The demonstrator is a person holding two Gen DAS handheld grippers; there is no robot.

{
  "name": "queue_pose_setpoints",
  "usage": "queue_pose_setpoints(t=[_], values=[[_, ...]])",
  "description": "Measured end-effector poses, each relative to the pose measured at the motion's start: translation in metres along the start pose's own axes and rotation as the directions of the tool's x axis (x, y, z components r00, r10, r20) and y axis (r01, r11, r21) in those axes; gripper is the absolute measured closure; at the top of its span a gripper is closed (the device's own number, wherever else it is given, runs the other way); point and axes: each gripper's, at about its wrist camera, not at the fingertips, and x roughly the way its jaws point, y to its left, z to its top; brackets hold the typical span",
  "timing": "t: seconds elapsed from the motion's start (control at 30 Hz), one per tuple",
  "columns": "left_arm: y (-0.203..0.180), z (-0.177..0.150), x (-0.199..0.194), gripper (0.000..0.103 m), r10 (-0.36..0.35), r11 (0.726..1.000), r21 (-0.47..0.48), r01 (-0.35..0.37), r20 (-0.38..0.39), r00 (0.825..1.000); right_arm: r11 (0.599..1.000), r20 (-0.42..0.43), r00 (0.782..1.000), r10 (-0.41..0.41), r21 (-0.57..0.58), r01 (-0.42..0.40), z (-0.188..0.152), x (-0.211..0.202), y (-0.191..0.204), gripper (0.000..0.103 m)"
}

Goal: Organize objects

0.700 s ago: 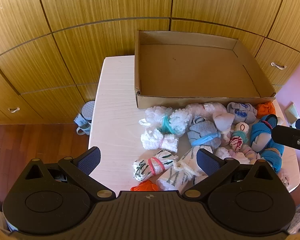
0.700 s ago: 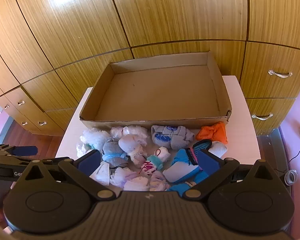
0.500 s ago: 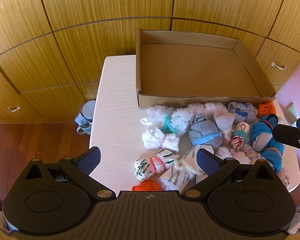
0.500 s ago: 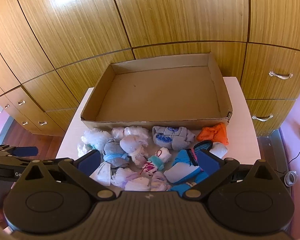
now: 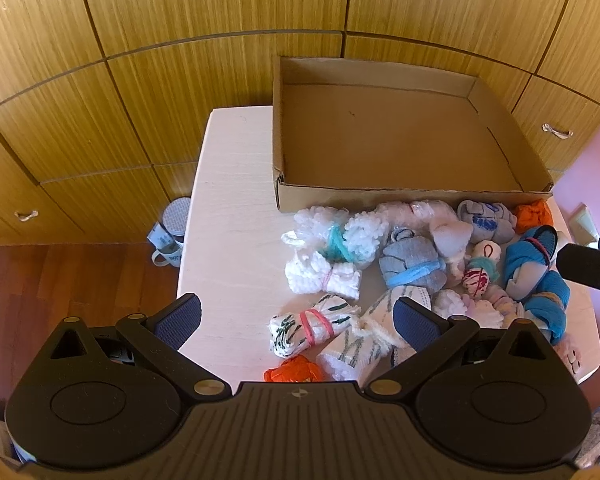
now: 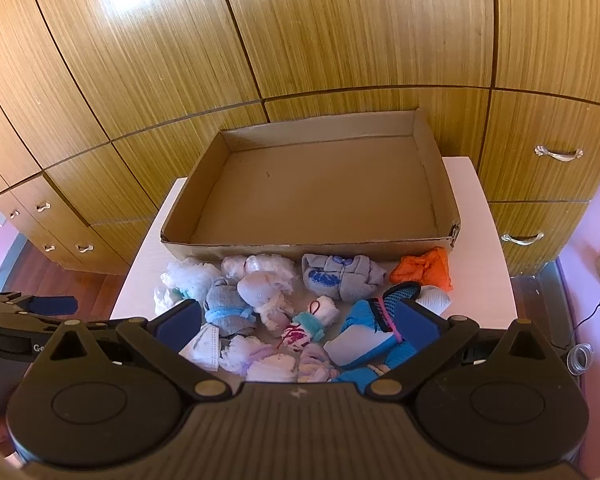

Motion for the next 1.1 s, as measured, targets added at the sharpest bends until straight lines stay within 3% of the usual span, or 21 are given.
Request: queue_pose_setpoints(t=[0.73, 0.97, 1.1], values=[[0.004, -0.008, -0.007, 0.001, -0.008, 1.0, 0.009, 0.008, 0.024, 1.0, 1.0, 0.045, 0.999, 0.02, -0.017, -0.02, -0.014, -0.015, -0.001, 0.0], [0.036, -0.058, -0.041, 0.001, -0.011, 1.0, 0.031, 0.006, 0.169, 0.986, 0.995, 0.177, 0.983, 0.052, -0.088, -0.037, -0.066, -0.042, -0.008, 0.0], [0.048, -0.093, -0.04, 0.001, 0.013, 0.999, 0.044, -0.022, 0.192, 0.981, 0.996, 0.198, 0.979, 0.044, -0.091, -0.026, -0.101, -0.043, -0.018, 0.0]])
